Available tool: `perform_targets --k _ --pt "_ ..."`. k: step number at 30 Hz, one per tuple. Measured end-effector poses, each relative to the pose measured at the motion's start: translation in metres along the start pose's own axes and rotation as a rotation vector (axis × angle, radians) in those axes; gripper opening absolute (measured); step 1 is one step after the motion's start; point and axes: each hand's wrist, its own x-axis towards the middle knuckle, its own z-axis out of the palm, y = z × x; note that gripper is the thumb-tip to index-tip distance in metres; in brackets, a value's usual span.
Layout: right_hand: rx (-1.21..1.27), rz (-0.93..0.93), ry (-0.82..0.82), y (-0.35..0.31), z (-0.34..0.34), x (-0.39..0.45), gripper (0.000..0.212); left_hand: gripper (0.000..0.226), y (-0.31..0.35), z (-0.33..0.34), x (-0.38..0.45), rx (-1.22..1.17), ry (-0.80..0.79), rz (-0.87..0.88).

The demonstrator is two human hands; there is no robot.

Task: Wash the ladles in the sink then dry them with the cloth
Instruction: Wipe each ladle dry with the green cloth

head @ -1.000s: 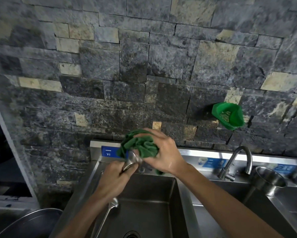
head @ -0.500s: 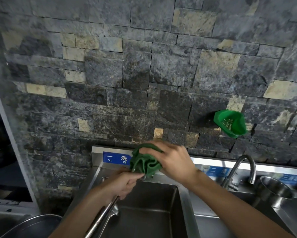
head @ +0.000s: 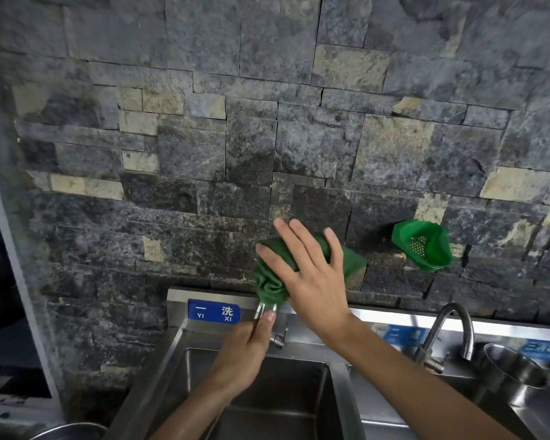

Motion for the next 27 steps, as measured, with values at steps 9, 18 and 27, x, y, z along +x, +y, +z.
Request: perform_targets --k 9,18,27 --pt "0.048 -0.171 -0.395 0.02 0.026 -0.01 0.081 0.055 0.002 -0.014 0.005 -0.374 -0.267 -0.499" --pt "-0.016 -0.29 -0.754 0.012 0.04 -0.058 0.09 0.063 -0.034 -0.009 0.006 -0.253 -0.388 -0.738" --pt "-0.133 -0.24 -0.781 0.011 0.035 -0.047 0.098 0.059 -0.022 -0.02 0.026 -0.177 -0.394 -0.705"
